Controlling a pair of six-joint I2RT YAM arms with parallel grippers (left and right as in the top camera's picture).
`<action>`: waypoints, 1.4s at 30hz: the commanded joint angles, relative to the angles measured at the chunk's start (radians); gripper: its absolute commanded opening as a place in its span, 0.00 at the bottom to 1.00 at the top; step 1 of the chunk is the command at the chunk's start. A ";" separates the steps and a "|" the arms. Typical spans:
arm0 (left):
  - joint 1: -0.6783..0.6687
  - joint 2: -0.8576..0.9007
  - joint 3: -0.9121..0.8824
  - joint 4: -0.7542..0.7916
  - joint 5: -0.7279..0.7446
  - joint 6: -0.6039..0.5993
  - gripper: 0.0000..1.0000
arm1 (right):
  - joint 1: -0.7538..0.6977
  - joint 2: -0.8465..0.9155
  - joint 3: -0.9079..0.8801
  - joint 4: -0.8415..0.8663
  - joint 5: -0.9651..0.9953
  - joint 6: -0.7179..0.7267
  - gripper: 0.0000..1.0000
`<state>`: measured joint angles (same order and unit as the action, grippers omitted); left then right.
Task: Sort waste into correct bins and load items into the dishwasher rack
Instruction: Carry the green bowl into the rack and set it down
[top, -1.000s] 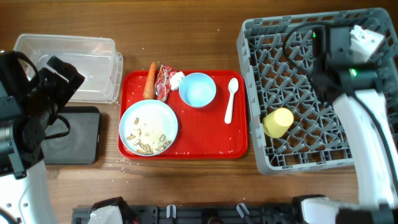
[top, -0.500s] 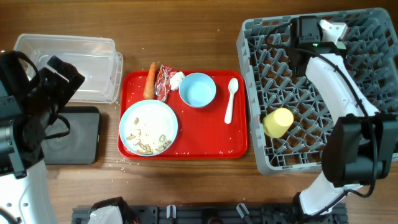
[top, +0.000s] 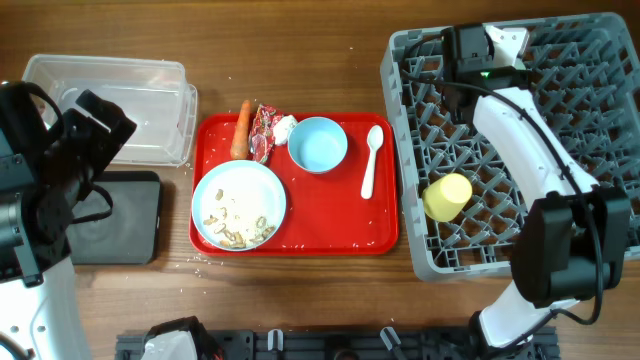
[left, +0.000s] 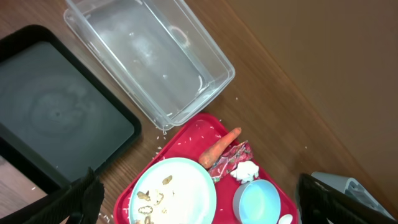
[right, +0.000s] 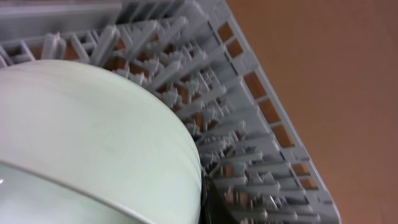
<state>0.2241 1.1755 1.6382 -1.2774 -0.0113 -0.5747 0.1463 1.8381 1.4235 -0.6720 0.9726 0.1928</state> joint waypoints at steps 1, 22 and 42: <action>0.006 0.001 0.005 0.002 -0.016 -0.010 1.00 | -0.051 0.006 -0.003 0.054 0.034 -0.063 0.05; 0.006 0.001 0.005 0.001 -0.016 -0.010 1.00 | -0.026 -0.145 -0.068 -0.047 -0.195 -0.036 0.04; 0.006 0.001 0.005 0.001 -0.016 -0.010 1.00 | 0.024 0.000 -0.068 -0.152 -0.132 -0.032 0.11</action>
<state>0.2241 1.1755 1.6382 -1.2793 -0.0113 -0.5751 0.1364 1.8271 1.3697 -0.7605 0.9920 0.1558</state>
